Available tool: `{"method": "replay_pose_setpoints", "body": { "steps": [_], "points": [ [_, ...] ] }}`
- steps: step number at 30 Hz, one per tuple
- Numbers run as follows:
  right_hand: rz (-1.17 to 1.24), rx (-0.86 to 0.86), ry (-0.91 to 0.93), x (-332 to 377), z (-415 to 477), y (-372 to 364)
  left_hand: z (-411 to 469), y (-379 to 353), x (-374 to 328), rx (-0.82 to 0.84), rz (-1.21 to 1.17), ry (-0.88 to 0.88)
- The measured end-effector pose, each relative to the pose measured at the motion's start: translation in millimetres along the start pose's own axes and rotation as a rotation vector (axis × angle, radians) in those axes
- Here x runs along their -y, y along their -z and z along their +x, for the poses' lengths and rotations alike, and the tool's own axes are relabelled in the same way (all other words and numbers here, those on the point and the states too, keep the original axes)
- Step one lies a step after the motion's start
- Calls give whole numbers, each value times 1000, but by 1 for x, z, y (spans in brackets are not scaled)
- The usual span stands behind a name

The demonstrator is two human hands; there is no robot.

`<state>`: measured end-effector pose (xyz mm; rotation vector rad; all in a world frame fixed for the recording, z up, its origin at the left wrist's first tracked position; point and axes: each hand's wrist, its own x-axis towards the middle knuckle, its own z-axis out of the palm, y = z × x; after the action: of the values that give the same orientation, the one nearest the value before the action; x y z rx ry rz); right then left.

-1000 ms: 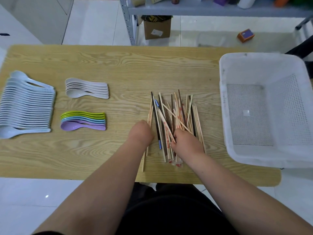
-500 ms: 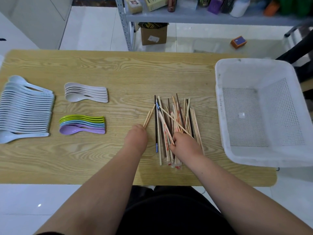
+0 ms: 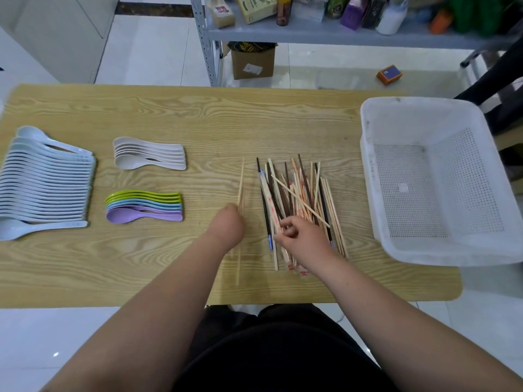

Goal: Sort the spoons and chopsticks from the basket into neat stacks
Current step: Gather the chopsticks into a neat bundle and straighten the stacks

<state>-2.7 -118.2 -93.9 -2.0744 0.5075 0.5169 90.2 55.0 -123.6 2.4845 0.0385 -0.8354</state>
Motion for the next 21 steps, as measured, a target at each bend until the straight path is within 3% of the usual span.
{"method": "replay_pose_setpoints", "body": {
  "steps": [2,4,15,17,21],
  "points": [
    [143,27,19,16,-7,-5,-13,11,-2,37,-520,46],
    [199,39,47,33,-14,-13,-29,22,-4,72,-862,90],
    [355,19,68,95,-39,-59,-66,73,2,95,-1346,58],
    [490,46,-57,101,-43,-69,-61,84,7,99,-1415,55],
    [938,120,-475,103,-43,-84,-51,104,18,124,-1692,77]
  ]
}}
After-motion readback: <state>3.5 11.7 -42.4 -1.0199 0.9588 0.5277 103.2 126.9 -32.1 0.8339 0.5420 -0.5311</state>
